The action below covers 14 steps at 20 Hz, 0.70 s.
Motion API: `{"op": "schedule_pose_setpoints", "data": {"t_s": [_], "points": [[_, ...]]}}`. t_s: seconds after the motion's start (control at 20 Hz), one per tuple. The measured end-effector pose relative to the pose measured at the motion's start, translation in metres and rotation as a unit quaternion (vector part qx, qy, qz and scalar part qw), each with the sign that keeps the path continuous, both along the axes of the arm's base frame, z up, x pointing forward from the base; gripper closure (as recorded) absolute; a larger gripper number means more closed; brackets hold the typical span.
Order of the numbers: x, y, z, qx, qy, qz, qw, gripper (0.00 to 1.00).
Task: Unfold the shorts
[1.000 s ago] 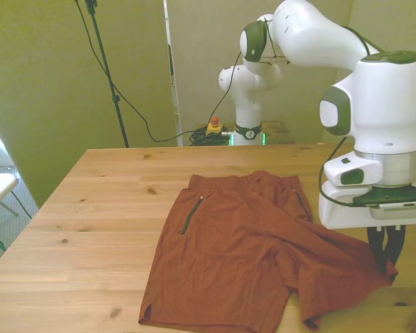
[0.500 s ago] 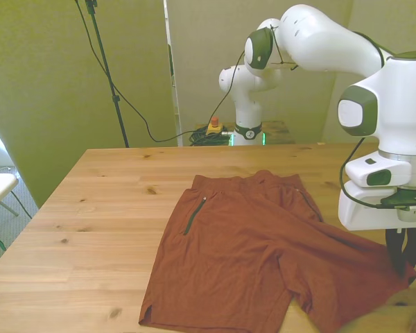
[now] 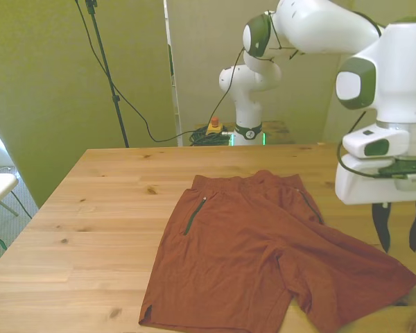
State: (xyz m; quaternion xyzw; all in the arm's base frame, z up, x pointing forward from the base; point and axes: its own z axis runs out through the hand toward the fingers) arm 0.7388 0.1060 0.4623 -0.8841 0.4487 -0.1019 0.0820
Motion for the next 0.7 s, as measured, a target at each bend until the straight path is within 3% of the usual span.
{"op": "schedule_pose_setpoints", "data": {"t_s": [0.4, 0.7], "points": [[-0.086, -0.064, 0.014, -0.020, 0.059, 0.050, 0.9968, 0.00], [-0.173, -0.064, 0.026, -0.020, 0.074, 0.113, 0.9907, 0.00]]}}
